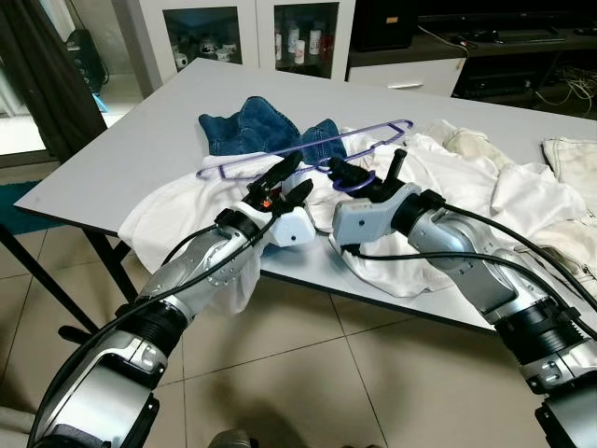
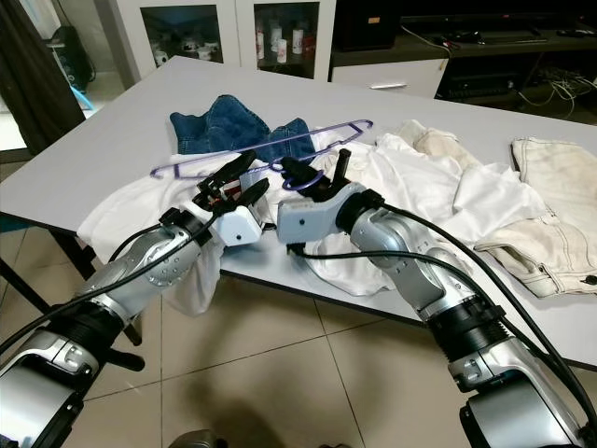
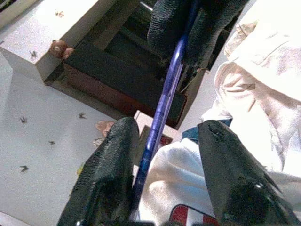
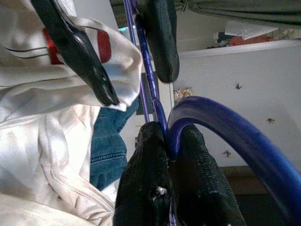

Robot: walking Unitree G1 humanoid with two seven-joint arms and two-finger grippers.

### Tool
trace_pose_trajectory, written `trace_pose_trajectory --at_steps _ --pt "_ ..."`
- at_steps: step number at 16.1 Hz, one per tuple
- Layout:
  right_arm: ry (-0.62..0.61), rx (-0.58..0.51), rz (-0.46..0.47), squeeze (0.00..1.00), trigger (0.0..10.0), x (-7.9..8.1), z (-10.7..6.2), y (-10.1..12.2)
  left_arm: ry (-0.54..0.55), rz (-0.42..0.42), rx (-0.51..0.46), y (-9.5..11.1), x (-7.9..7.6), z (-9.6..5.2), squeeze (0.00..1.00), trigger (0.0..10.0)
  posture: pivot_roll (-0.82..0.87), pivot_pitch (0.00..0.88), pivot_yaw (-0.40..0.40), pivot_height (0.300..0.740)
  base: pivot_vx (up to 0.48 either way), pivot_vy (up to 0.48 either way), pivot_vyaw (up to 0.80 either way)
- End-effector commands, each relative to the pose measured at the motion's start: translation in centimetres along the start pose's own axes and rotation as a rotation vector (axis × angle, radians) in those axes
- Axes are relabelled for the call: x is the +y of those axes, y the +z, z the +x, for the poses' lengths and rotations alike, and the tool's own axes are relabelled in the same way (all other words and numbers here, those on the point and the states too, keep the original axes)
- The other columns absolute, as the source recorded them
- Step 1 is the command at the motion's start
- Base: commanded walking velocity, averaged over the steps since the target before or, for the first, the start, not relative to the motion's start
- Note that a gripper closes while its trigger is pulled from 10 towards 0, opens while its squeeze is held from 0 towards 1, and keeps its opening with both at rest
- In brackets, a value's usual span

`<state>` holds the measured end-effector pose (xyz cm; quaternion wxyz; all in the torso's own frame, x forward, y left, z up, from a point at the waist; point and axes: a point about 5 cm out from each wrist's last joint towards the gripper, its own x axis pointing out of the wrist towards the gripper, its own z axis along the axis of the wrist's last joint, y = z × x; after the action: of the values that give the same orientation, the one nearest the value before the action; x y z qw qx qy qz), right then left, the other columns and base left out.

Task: Hang hanger

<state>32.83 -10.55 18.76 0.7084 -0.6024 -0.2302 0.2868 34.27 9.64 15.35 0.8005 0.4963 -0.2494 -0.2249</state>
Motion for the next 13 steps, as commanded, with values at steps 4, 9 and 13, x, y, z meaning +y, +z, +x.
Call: trace_pose_trajectory --at_steps 4,9,13 --pt "-0.105 -0.090 -0.041 0.00 10.0 -1.3 -0.1 1.4 -0.100 -0.052 0.027 -0.4 -1.0 -0.2 0.00 0.0 0.15 0.000 -0.004 0.740 0.000 0.000 0.00" --pt "-0.156 -0.119 -0.070 0.00 10.0 -2.1 -0.4 1.4 -0.127 -0.075 0.051 -0.7 -1.2 -0.3 0.00 0.0 0.15 0.000 -0.003 0.740 0.000 0.000 0.00" --pt "-0.154 -0.120 -0.083 0.00 10.0 -1.9 -0.7 1.0 -0.128 -0.080 0.058 -0.8 -1.1 -0.3 0.00 0.0 0.15 0.000 -0.003 0.740 0.000 0.000 0.00"
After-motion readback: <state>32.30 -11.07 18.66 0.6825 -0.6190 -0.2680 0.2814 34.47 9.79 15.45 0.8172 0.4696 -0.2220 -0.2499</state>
